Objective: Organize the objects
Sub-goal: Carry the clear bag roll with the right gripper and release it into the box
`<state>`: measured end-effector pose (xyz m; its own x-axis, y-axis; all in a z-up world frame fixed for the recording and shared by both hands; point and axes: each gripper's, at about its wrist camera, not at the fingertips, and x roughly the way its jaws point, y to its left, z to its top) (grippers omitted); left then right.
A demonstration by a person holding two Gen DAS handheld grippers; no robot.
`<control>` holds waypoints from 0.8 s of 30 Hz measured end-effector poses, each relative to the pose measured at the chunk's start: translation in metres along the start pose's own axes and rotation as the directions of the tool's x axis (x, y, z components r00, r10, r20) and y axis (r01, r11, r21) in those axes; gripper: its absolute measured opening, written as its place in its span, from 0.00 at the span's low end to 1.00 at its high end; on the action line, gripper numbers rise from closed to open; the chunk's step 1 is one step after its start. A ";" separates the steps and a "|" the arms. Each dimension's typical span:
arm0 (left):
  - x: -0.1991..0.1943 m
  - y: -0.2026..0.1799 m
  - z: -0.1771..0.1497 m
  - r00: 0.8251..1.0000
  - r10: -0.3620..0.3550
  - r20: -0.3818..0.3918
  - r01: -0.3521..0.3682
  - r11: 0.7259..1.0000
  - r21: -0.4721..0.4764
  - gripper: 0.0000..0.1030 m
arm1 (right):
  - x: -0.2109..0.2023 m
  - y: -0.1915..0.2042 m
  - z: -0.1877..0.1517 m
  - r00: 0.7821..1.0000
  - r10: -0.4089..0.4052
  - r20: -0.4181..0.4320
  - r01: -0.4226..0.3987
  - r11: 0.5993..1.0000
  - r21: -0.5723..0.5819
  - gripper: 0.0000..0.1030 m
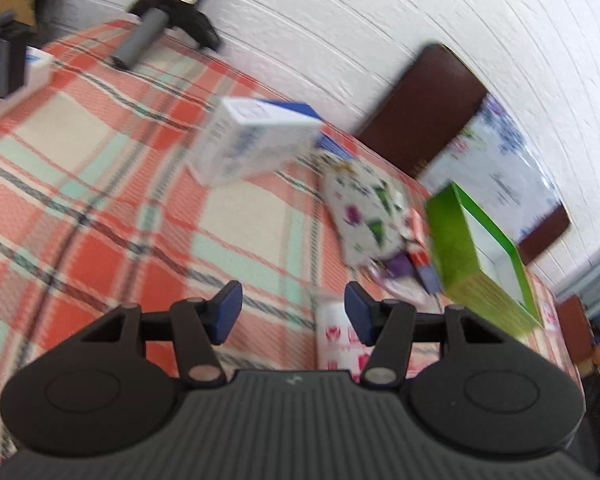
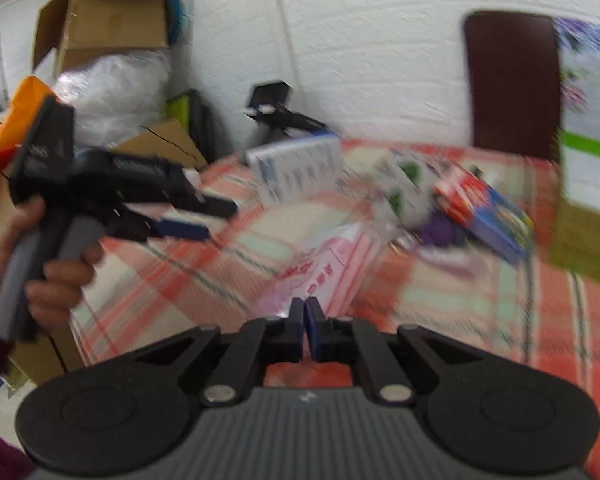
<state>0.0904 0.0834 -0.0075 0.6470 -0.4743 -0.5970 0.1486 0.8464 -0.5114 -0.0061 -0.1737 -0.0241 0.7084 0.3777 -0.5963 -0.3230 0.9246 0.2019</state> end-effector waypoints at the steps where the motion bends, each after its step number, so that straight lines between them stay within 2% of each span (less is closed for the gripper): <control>1: 0.002 -0.006 -0.004 0.999 -0.027 -0.019 0.027 0.999 0.018 0.57 | -0.005 -0.005 -0.007 1.000 -0.018 -0.007 0.018 1.000 0.017 0.14; 2: 0.005 -0.013 -0.007 0.998 -0.049 -0.037 0.051 0.998 0.038 0.57 | -0.010 -0.010 -0.012 1.000 -0.030 -0.007 0.031 0.999 0.028 0.31; 3: 0.009 -0.021 -0.009 0.997 -0.064 -0.051 0.067 0.996 0.059 0.62 | -0.015 -0.012 -0.015 0.999 -0.049 0.004 0.048 0.998 0.034 0.46; 5: 0.015 -0.035 -0.013 0.995 -0.069 -0.068 0.076 0.991 0.106 0.73 | -0.020 -0.014 -0.015 0.998 -0.066 0.023 0.066 0.998 0.023 0.55; 8: 0.024 -0.050 -0.018 0.996 -0.047 -0.074 0.058 0.986 0.159 0.75 | -0.017 -0.010 -0.012 0.998 -0.057 0.029 0.057 0.998 -0.015 0.57; 13: 0.034 -0.053 -0.023 0.994 -0.021 -0.108 0.038 0.987 0.159 0.76 | 0.007 0.005 -0.015 0.999 -0.040 0.002 0.040 0.991 -0.126 0.65; 15: 0.037 -0.050 -0.024 0.993 -0.002 -0.117 0.021 0.986 0.163 0.77 | 0.017 0.012 -0.013 0.999 -0.037 0.001 0.036 0.984 -0.172 0.72; 19: 0.050 -0.042 -0.030 0.983 -0.025 -0.183 0.051 0.989 0.139 0.77 | 0.040 0.018 -0.011 0.999 -0.026 -0.021 0.020 0.973 -0.229 0.75; 20: 0.055 -0.039 -0.033 0.979 -0.029 -0.201 0.056 0.990 0.128 0.76 | 0.045 0.018 -0.011 0.999 -0.026 -0.027 0.019 0.972 -0.234 0.75; 22: 0.056 -0.039 -0.037 0.984 -0.042 -0.173 0.068 0.987 0.147 0.71 | 0.056 0.018 -0.011 0.999 -0.024 -0.025 0.017 0.971 -0.238 0.78; 23: 0.056 -0.041 -0.038 0.984 -0.041 -0.175 0.071 0.983 0.167 0.66 | 0.059 0.017 -0.010 1.000 -0.014 -0.020 0.009 0.971 -0.238 0.79; 24: 0.056 -0.042 -0.038 0.984 -0.038 -0.172 0.069 0.982 0.177 0.63 | 0.060 0.018 -0.009 1.000 -0.007 -0.019 0.002 0.972 -0.236 0.75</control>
<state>0.0918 0.0122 -0.0425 0.5025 -0.5410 -0.6744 0.3229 0.8410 -0.4340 0.0253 -0.1350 -0.0637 0.6987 0.3702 -0.6122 -0.4604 0.8876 0.0113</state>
